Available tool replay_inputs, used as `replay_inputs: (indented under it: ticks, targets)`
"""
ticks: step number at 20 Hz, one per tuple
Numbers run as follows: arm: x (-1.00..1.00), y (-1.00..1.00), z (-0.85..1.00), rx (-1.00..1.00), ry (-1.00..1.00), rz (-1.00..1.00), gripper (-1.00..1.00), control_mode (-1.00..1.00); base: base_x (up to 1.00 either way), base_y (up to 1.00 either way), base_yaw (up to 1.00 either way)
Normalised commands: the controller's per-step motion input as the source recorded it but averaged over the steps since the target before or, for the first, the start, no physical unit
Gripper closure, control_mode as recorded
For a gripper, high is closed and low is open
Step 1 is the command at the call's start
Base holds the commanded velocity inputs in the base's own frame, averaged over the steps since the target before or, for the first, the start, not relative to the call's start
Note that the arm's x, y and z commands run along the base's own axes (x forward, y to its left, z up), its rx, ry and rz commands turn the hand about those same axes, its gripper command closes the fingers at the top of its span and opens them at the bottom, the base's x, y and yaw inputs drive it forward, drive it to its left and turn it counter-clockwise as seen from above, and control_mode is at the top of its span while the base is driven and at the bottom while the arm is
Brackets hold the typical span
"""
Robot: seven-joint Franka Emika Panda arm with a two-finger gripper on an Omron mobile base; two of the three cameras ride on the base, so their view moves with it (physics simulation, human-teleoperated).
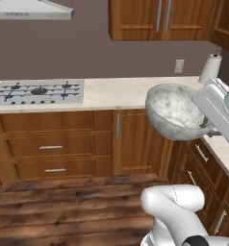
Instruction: Move the bowls from the cabinet to the plates on the dining table.
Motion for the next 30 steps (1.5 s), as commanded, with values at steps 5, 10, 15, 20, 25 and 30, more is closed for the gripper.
replay_inputs:
  ticks: [5, 10, 15, 20, 25, 30]
  targets:
    - [0.0, 0.0, 0.0, 0.0, 0.0, 0.0, 1.0, 1.0, 1.0, 0.0, 0.19]
    - [0.0, 0.0, 0.0, 0.0, 0.0, 0.0, 1.0, 1.0, 1.0, 0.03, 0.54]
    - [0.0, 0.0, 0.0, 0.0, 0.0, 0.0, 1.0, 1.0, 0.97, 0.0, 0.78]
    - [0.0, 0.0, 0.0, 0.0, 0.0, 0.0, 1.0, 1.0, 0.81, 0.0, 0.8]
    - [0.0, 0.0, 0.0, 0.0, 0.0, 0.0, 1.0, 1.0, 0.69, -0.02, 0.78]
    - [0.0, 0.0, 0.0, 0.0, 0.0, 0.0, 1.0, 1.0, 0.94, -0.01, 0.59]
